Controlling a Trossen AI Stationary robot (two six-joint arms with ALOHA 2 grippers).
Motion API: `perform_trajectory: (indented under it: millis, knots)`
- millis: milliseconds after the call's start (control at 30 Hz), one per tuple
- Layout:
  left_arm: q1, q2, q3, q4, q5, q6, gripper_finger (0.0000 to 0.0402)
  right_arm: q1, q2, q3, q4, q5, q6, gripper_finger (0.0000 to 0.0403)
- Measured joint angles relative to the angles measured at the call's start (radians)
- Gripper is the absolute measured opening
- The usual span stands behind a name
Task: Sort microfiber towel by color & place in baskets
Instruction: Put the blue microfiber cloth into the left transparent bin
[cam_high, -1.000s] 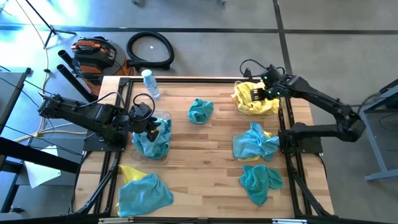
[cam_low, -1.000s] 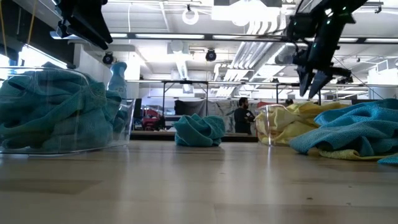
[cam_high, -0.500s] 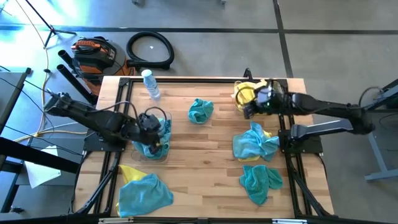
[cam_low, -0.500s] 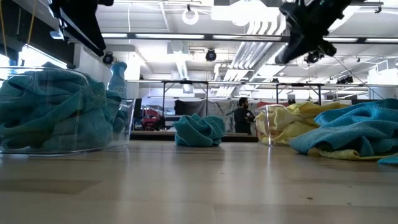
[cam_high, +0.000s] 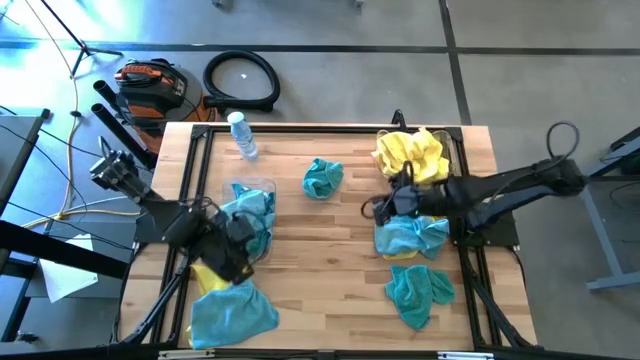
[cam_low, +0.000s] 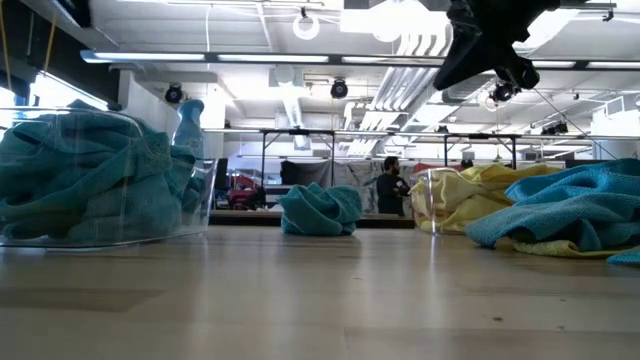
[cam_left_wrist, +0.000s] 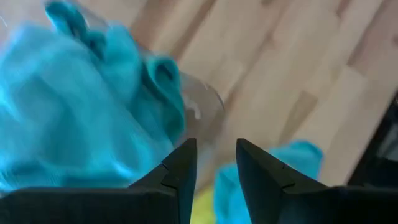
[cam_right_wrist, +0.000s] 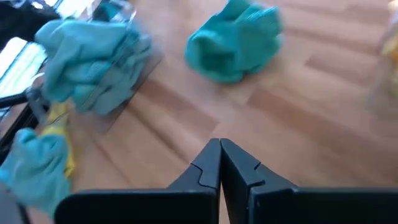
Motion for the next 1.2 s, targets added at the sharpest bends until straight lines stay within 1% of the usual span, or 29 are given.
perform_trajectory:
  millis: [100, 267, 367, 500, 633, 833, 967, 1067, 1200]
  knots:
    - [-0.060, 0.037, 0.034, -0.013, 0.050, -0.098, 0.0093, 0.063, 0.060, 0.000, 0.061, 0.004, 0.038, 0.0001]
    - [-0.135, 0.084, 0.037, -0.021, 0.131, -0.308, 0.0092, 0.146, 0.144, 0.000, 0.139, 0.005, 0.113, 0.0000]
    - [-0.161, 0.118, 0.037, -0.010, 0.155, -0.362, 0.0092, 0.183, 0.180, 0.002, 0.151, 0.013, 0.152, 0.0000]
    - [-0.173, 0.168, 0.037, -0.005, 0.156, -0.365, 0.0093, 0.223, 0.206, 0.005, 0.153, 0.045, 0.201, 0.0000]
    - [-0.180, 0.230, 0.037, -0.005, 0.169, -0.375, 0.0107, 0.250, 0.214, 0.005, 0.153, 0.059, 0.225, 0.0000]
    - [-0.183, 0.342, 0.036, 0.000, 0.281, -0.373, 0.0152, 0.269, 0.214, 0.005, 0.151, 0.059, 0.225, 0.0000]
    - [-0.183, 0.410, 0.036, 0.001, 0.332, -0.334, 0.0178, 0.270, 0.214, 0.005, 0.151, 0.058, 0.225, 0.0000]
    - [-0.183, 0.454, 0.036, 0.001, 0.362, -0.287, 0.0185, 0.269, 0.214, 0.005, 0.151, 0.059, 0.225, 0.0000]
    - [-0.185, 0.509, 0.036, 0.004, 0.366, -0.239, 0.0186, 0.269, 0.214, 0.005, 0.149, 0.059, 0.225, 0.0000]
